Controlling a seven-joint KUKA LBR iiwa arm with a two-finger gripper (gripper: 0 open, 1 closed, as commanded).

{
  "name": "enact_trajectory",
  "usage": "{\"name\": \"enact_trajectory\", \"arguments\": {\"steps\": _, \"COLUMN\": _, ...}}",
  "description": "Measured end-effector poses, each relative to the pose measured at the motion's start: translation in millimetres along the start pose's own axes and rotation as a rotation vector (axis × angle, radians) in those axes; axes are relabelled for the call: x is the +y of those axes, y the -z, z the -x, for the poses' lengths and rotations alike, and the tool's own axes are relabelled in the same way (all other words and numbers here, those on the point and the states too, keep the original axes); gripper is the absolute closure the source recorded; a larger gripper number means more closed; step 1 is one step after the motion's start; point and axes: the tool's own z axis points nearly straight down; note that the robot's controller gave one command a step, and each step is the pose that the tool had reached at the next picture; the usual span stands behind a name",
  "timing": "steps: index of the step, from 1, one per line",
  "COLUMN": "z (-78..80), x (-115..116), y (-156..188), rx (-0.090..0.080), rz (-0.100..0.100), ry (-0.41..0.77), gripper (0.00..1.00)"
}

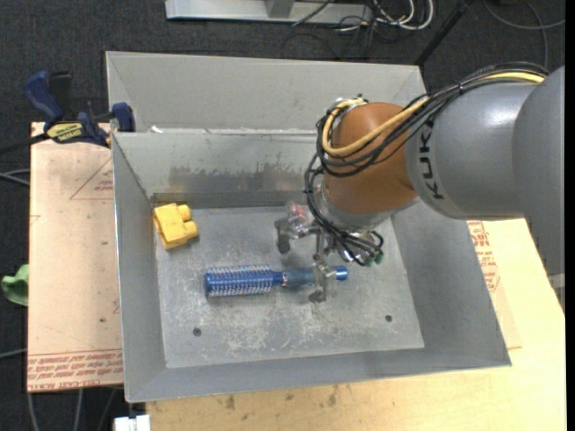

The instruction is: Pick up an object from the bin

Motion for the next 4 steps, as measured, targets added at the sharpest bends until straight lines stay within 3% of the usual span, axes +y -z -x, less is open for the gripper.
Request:
{"name": "enact_trajectory", "arguments": {"steps": 1, "z": 10.7, "x": -7, "y": -1, "rx": 0.0, "rz": 0.0, "ry": -0.397, "gripper": 0.0}}
{"name": "enact_trajectory", "arguments": {"steps": 2, "z": 13.5, "x": -6, "y": -32, "rx": 0.004, "rz": 0.0, "ry": -0.351, "gripper": 0.0}}
{"name": "enact_trajectory", "arguments": {"steps": 3, "z": 14.2, "x": -6, "y": -32, "rx": 0.003, "rz": 0.0, "ry": -0.351, "gripper": 0.0}}
{"name": "enact_trajectory", "arguments": {"steps": 4, "z": 14.4, "x": -6, "y": -31, "rx": 0.002, "rz": 0.0, "ry": -0.351, "gripper": 1.0}}
